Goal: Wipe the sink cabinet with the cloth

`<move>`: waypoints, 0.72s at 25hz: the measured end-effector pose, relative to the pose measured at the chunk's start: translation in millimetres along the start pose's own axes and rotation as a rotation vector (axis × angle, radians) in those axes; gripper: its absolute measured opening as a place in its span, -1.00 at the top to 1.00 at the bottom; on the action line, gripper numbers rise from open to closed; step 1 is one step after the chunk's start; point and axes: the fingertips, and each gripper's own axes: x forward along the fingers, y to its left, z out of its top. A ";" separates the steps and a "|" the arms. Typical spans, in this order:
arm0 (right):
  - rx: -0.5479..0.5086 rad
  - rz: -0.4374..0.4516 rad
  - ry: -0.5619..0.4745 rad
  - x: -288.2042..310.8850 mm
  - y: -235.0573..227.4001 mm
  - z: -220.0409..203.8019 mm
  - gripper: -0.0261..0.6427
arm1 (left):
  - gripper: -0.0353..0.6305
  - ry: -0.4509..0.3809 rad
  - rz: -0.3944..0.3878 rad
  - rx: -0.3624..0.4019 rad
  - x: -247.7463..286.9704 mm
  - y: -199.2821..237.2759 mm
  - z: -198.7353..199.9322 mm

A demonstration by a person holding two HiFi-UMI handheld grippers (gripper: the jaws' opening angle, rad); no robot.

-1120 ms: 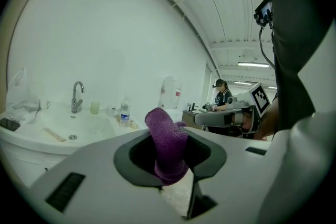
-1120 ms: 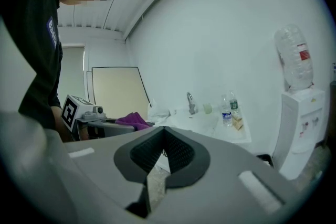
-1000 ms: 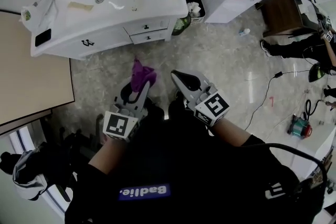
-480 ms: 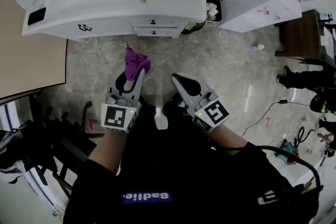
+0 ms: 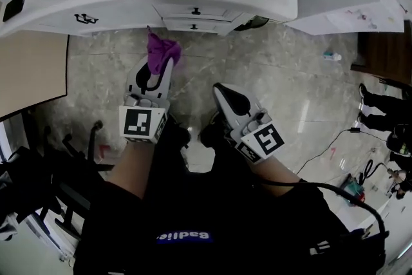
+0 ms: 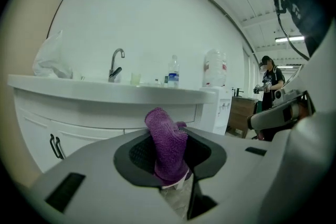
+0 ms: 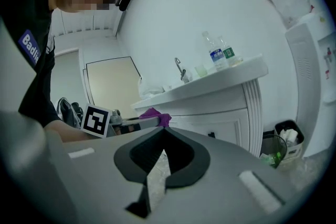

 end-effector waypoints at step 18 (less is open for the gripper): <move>-0.039 0.037 -0.083 102.0 -108.4 -175.6 0.92 | 0.56 0.051 0.175 0.015 131.4 112.4 -236.1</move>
